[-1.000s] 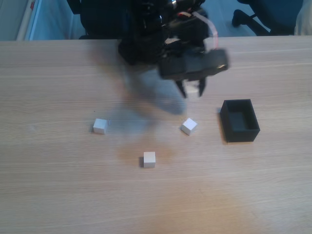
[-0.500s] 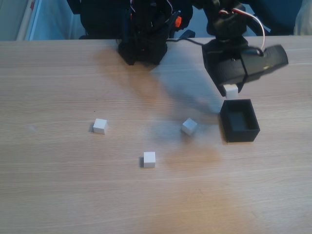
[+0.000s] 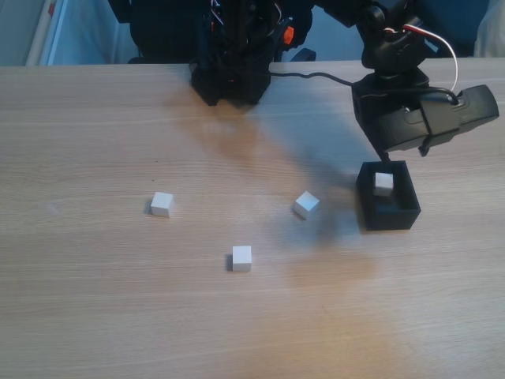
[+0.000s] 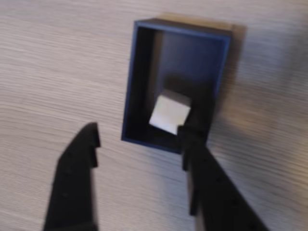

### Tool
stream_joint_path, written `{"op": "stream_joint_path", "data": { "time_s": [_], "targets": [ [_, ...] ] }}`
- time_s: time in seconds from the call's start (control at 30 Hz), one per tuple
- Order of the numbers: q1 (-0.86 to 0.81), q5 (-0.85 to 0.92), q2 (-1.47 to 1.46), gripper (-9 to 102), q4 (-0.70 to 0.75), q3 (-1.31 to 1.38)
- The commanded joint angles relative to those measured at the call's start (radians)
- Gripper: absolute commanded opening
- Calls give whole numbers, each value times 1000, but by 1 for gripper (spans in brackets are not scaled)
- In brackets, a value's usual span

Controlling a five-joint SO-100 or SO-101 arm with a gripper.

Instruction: Pick blocks and place them in the box.

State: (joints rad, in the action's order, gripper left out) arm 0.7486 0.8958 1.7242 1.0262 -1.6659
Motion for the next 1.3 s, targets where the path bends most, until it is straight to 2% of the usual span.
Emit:
{"op": "stream_joint_path", "data": {
  "time_s": [0.0, 0.07, 0.37, 0.5, 0.63, 0.9, 1.27],
  "targets": [
    [-32, -2, 41, 7, 20, 40],
    [-69, -6, 92, 0, 29, -15],
    [-279, 95, 456, 0, 64, -413],
    [-330, 138, 568, 8, 110, -574],
    [-359, 140, 584, 16, 80, -667],
    [-399, -38, 383, 18, -124, -612],
    [-391, -195, 152, 19, -109, -442]
  ]
}}
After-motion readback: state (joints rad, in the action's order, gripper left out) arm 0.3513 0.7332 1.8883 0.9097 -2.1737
